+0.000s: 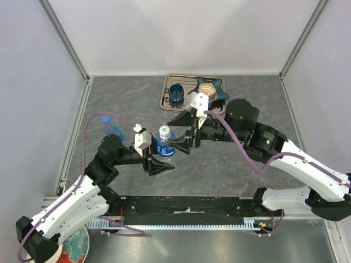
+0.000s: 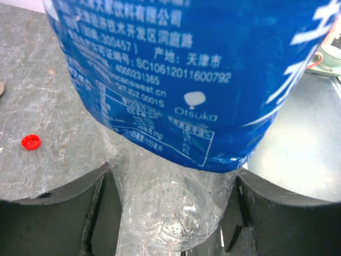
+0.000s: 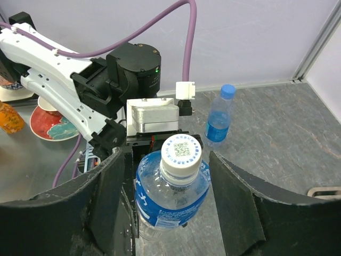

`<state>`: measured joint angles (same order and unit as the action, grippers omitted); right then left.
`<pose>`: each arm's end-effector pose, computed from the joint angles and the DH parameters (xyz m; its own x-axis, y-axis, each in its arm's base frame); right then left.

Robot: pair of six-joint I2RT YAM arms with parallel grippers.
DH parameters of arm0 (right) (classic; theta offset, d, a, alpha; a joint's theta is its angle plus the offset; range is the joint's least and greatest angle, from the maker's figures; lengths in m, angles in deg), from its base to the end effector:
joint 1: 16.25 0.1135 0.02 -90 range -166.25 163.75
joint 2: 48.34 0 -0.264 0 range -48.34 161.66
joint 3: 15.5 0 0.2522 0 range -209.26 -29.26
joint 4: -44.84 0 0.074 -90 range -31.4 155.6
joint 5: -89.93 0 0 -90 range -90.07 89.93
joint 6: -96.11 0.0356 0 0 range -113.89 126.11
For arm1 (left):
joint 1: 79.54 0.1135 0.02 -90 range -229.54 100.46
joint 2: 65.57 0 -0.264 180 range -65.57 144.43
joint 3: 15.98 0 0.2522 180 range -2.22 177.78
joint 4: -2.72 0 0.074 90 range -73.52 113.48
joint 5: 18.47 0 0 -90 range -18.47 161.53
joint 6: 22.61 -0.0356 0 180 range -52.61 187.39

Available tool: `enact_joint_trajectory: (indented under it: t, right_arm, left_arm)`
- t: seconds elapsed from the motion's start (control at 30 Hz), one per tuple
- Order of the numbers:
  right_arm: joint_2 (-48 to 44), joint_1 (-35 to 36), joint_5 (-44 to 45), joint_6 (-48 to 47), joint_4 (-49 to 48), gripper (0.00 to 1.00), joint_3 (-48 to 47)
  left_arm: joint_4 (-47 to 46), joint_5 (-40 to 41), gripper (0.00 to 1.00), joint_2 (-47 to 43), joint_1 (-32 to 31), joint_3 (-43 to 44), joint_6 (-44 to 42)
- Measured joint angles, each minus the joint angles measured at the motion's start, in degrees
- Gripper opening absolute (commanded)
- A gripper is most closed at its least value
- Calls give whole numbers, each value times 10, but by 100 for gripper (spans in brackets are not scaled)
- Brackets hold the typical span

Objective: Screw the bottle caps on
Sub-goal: Screw the bottle cap onto the plastic bottle.

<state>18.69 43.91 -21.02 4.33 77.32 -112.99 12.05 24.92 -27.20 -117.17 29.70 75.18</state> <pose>0.1091 0.2159 0.4806 0.0132 -0.0354 -0.9993 -0.9879 0.1537 -0.0184 0.1122 -0.1191 0.3060 -0.1625 0.0077 -0.9867 0.9816 0.1026 -0.1608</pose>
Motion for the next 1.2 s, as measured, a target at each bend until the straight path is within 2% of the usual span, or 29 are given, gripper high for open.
enact_joint_trajectory:
  t: [0.63,0.73,1.0,1.07,1.2]
  right_arm:
    - [20,-15,-2,6,-12,58,0]
    - [20,-17,-2,7,-15,52,0]
    - [21,-21,-7,12,-16,46,0]
    - [21,-21,-10,12,-17,40,0]
    - [21,-22,-12,15,-19,34,0]
  left_arm:
    - [0,0,2,-1,0,1,0]
    - [0,0,2,-2,0,1,0]
    - [0,0,2,-2,0,1,0]
    - [0,0,2,-2,0,1,0]
    - [0,0,2,-2,0,1,0]
